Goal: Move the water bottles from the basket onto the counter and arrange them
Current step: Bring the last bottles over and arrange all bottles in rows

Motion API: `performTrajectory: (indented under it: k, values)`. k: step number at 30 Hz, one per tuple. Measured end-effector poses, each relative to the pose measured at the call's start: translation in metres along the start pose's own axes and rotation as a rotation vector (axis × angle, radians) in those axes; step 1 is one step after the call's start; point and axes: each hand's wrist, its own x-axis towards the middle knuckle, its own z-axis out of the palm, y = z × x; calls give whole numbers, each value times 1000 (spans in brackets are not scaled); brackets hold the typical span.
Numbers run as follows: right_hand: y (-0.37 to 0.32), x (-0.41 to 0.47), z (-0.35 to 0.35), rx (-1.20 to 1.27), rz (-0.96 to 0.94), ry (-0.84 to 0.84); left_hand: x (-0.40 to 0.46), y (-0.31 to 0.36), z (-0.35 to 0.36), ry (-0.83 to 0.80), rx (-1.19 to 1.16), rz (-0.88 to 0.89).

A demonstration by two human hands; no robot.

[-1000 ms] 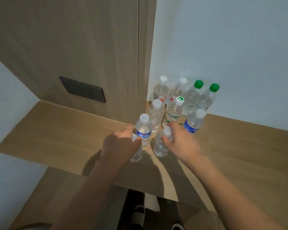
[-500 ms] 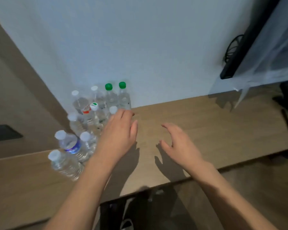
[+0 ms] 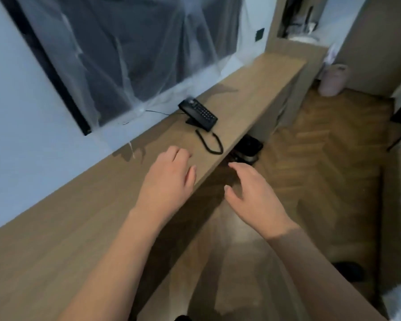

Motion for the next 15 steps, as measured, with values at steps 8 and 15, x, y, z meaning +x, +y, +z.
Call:
performTrajectory:
  k: [8,15]
  values:
    - [171,56,-69,23,324,121,138,122,125,-125,-97,239]
    - [302,176,-139,-58,398,138,310,202,230,-165,-135,301]
